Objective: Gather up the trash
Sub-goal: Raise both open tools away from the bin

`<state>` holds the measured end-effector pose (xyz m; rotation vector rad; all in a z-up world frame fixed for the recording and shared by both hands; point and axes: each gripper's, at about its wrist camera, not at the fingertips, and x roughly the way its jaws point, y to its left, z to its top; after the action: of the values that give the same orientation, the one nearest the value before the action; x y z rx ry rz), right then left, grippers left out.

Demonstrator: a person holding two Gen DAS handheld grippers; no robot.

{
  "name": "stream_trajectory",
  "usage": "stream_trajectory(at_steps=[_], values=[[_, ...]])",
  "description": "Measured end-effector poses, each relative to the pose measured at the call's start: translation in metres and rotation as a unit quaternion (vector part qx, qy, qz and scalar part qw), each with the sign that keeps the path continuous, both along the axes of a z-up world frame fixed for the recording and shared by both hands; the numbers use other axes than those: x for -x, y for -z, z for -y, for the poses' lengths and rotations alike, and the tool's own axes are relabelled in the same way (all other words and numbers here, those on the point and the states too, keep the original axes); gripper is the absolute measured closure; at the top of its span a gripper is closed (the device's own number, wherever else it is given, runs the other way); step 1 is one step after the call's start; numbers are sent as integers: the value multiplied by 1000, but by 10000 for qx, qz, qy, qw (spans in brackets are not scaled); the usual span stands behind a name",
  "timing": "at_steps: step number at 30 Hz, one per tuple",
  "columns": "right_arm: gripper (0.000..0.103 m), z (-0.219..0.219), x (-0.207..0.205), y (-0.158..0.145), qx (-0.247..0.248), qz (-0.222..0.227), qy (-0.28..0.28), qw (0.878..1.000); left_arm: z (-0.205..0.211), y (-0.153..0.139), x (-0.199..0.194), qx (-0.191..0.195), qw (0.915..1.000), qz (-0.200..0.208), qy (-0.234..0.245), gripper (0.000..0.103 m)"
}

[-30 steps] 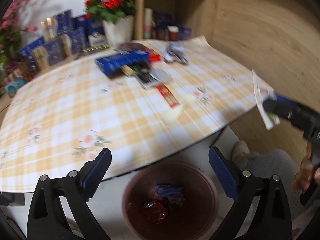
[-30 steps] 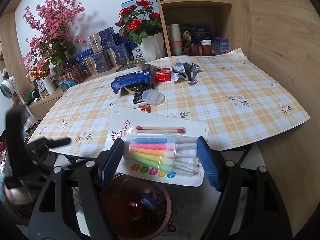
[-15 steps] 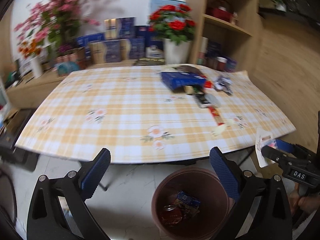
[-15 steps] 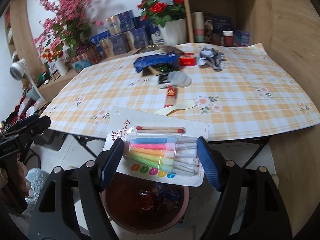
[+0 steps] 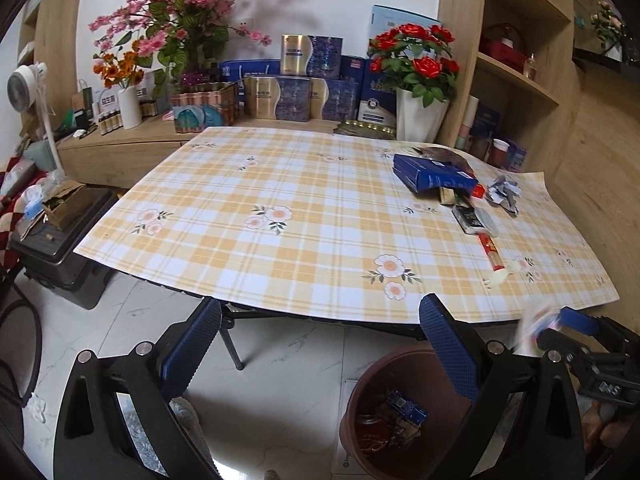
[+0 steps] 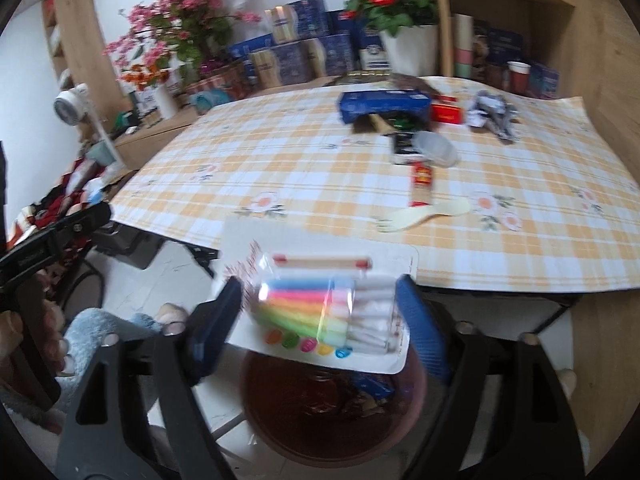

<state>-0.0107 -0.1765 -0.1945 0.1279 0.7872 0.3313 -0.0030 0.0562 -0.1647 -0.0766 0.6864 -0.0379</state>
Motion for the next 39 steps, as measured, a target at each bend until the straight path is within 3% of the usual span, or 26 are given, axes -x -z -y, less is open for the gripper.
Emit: stream_trajectory(at_steps=[7, 19, 39], values=[[8, 5, 0, -8, 88, 145, 283, 9995, 1, 0, 3, -59, 9999, 88, -47, 6], [6, 37, -5, 0, 119, -11, 874, 9961, 14, 7, 0, -211, 9997, -11, 112, 6], [6, 54, -14, 7, 106, -125, 1084, 9940, 36, 15, -9, -509, 9978, -154, 407, 6]])
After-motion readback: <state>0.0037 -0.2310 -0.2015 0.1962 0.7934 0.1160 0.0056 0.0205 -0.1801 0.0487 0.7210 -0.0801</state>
